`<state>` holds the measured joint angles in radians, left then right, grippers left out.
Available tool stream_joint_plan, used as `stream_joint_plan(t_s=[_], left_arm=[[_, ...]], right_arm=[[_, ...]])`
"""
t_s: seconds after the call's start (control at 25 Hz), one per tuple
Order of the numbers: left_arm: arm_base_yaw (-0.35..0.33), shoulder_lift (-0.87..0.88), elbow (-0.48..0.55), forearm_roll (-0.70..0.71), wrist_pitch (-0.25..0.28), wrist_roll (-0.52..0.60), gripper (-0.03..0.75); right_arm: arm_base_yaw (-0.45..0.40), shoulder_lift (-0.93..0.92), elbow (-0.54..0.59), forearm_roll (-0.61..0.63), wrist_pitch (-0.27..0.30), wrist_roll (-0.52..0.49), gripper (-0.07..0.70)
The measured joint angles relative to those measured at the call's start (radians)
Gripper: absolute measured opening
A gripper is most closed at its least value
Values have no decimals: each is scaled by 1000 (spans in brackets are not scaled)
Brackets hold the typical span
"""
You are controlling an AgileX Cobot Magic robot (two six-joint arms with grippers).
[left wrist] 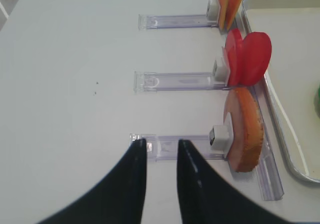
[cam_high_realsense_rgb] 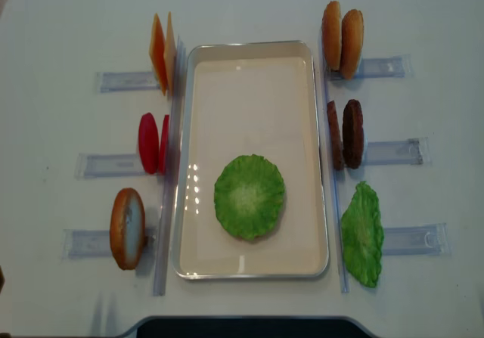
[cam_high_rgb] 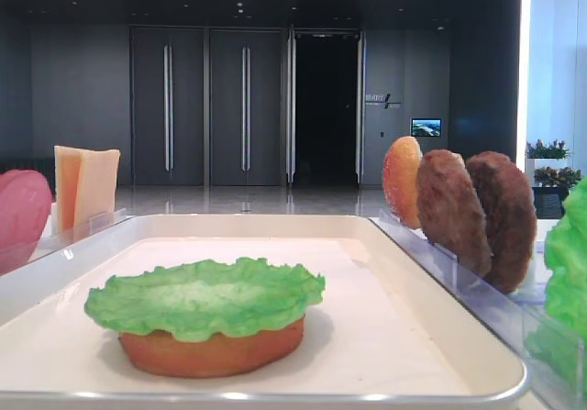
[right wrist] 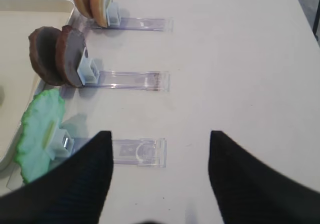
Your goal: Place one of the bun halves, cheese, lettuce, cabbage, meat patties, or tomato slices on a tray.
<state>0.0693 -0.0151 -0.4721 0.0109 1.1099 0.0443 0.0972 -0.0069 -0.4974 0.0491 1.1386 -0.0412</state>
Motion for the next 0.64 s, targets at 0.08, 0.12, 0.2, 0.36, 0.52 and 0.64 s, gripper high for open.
stream_joint_plan(t_s=[0.08, 0.12, 0.2, 0.36, 0.52, 0.64], left_arm=[[0, 0, 0, 0, 0, 0, 159], [0, 0, 0, 0, 0, 0, 159], [0, 0, 0, 0, 0, 0, 159], [0, 0, 0, 0, 0, 0, 159], [0, 0, 0, 0, 0, 0, 159], [0, 0, 0, 0, 0, 0, 159]], right_arm=[[2, 0, 0, 0, 0, 0, 428], [2, 0, 0, 0, 0, 0, 429], [2, 0, 0, 0, 0, 0, 429], [-27, 0, 0, 0, 0, 0, 429], [-88, 0, 0, 0, 0, 0, 429], [-108, 0, 0, 0, 0, 0, 429]])
